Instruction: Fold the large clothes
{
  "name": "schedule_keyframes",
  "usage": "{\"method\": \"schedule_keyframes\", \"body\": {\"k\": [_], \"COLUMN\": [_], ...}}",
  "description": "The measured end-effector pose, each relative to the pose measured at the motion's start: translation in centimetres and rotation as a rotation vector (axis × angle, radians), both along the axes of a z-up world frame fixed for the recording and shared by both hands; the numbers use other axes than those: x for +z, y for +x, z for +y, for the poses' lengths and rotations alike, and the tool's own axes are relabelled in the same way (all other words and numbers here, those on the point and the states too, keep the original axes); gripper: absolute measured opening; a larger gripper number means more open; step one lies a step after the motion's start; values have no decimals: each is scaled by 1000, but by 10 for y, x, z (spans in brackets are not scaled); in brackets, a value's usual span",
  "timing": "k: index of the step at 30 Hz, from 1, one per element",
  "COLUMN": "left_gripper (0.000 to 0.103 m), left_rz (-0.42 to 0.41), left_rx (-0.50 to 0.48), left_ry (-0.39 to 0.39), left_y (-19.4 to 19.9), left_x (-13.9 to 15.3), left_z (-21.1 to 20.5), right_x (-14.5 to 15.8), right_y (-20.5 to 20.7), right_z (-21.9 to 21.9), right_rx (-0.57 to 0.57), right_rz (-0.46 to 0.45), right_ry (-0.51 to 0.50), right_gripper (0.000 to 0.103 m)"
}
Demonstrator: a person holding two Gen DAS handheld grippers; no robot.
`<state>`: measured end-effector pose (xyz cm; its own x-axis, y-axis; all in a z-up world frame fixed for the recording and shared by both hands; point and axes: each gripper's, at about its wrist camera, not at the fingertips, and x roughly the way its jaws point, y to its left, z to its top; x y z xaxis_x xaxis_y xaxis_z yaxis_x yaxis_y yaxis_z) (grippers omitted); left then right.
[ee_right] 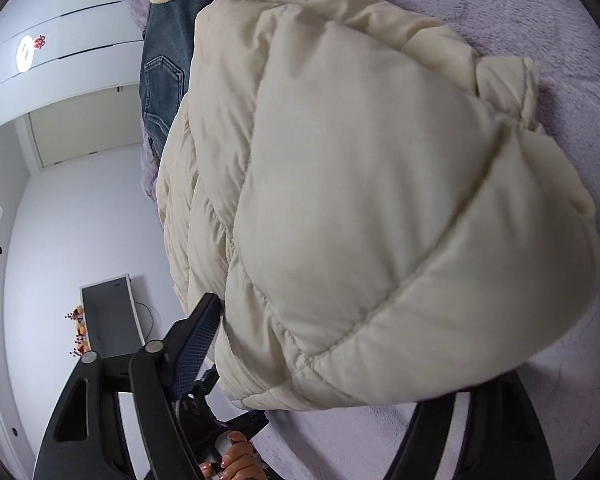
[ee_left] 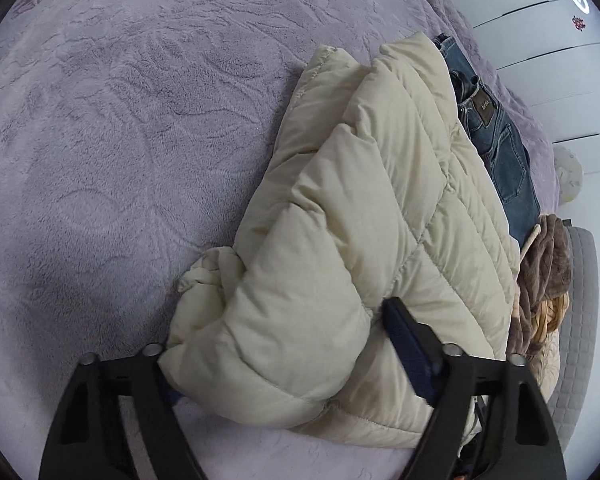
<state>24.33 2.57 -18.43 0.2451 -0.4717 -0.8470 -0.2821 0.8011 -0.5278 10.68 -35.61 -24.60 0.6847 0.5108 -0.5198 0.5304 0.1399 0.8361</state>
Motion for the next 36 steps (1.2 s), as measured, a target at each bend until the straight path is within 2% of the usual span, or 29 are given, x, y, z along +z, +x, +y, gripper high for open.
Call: {"method": "schedule_keyframes", "body": {"k": [2,3,5,12,19,25,29,34,36], "left_gripper": [41,35,32,32,32,32,32,34,34], "left_rz": [-15,-29,-60,-109,-95,-35,-1,9,8], "left_rx": [-28,-44,-77,-117,-184,-211,-251,-272,-280], "left_ry": [-20,-19,-10,-39,-35,-24,27,59,64], "left_y": [1,1,1,-12,-52,-91,-108,-115,-116], "left_x": [5,9,18,44,55,44,30,28,32], "left_z": [-1,-2,-3,2,19,48,58,56,55], "right_x": [-1,0,4,14,23,19,4,-4,4], "right_y": [-2,-3,-5,-18,-48,-81,-98,-93,-80], "right_z": [0,0,1,2,4,12,20,19,22], "right_rx": [-12,-15,-13,-26,-26,-22,-27,-27,-15], "right_rz": [-9,-20,-45,-103,-121,-86,-32,18,27], "right_ry": [19,24,32,61,81,106,115,100,82], "right_gripper": [35,32,25,21,21,22,22,27,28]}}
